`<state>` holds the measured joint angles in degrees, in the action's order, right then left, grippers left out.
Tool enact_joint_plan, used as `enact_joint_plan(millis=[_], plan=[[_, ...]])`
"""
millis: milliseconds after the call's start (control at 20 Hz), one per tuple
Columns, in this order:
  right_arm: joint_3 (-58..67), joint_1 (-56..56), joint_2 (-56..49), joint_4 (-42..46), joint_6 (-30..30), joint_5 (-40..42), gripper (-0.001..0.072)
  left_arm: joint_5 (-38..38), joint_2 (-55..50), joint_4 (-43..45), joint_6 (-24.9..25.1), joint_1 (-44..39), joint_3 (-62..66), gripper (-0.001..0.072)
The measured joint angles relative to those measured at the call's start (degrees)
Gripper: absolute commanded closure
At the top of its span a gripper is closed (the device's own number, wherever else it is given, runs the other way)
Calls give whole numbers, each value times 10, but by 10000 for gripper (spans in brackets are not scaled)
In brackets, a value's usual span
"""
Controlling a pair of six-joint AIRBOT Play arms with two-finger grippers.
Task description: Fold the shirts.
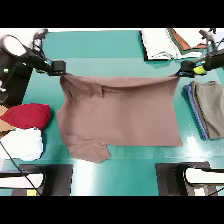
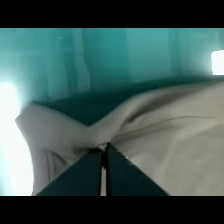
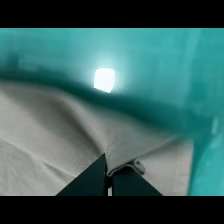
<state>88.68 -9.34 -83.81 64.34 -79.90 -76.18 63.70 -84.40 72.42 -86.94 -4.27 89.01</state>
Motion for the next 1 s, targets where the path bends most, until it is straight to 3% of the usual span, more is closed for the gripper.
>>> enact_joint_plan(millis=[200,350,600,650,700,750,800,1000], plan=[[46,2,-51,-9,-4,18,694,-27,-34,-38,2,26,-2,680],[46,3,-52,2,-2,14,694,21,-42,-54,16,39,-7,680],[-58,7,-8,48,3,14,693,82,-46,-64,39,44,-70,679],[-84,8,2,51,4,19,693,86,-46,-65,41,45,-85,647],[-108,8,9,56,4,26,642,90,-46,-65,42,45,-99,353],[-129,8,16,56,4,34,415,93,-46,-64,42,45,-110,195],[-146,8,21,54,4,40,307,94,-46,-64,41,46,-118,228],[-179,7,43,23,5,52,307,101,-14,-54,27,47,-135,227]])
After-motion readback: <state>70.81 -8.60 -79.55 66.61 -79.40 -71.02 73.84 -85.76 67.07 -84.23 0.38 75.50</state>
